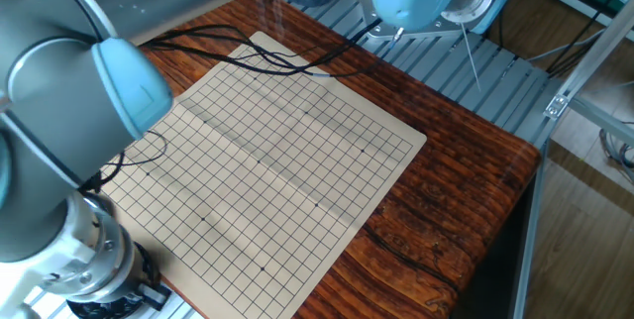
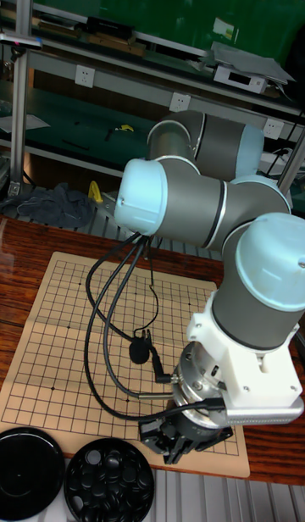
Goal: Play the first move as black on the 3-4 point in the upper right corner of the Go board
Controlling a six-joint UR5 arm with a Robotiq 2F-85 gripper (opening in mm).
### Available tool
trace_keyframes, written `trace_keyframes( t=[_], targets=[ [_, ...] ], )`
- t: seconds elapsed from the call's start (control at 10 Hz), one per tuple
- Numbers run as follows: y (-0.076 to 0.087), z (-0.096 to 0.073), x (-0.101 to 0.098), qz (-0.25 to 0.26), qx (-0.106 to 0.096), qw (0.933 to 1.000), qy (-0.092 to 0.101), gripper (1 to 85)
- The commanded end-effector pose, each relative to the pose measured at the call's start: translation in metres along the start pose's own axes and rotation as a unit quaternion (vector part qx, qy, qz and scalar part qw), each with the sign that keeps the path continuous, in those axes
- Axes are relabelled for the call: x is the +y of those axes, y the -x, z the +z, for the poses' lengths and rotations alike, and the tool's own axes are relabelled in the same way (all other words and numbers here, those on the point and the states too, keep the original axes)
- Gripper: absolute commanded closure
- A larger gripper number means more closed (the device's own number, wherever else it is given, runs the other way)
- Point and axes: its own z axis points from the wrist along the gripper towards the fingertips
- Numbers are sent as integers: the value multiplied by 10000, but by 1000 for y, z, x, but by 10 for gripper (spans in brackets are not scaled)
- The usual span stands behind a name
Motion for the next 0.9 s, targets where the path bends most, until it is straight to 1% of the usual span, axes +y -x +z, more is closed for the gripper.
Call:
trace_keyframes(
  t=[0.0,0.1,0.2,0.3,0.5,0.7,0.8],
  targets=[
    [-7,-2,12,133,-26,9998,157,843],
    [-8,-2,14,171,-31,9997,195,843],
    [-8,-1,22,242,-54,9990,370,843],
    [-9,1,24,271,-69,9987,430,843],
    [-10,2,25,310,-90,9986,419,843],
    [-8,3,25,311,-118,9986,400,843],
    [-9,3,22,320,-97,9988,357,843]
  ],
)
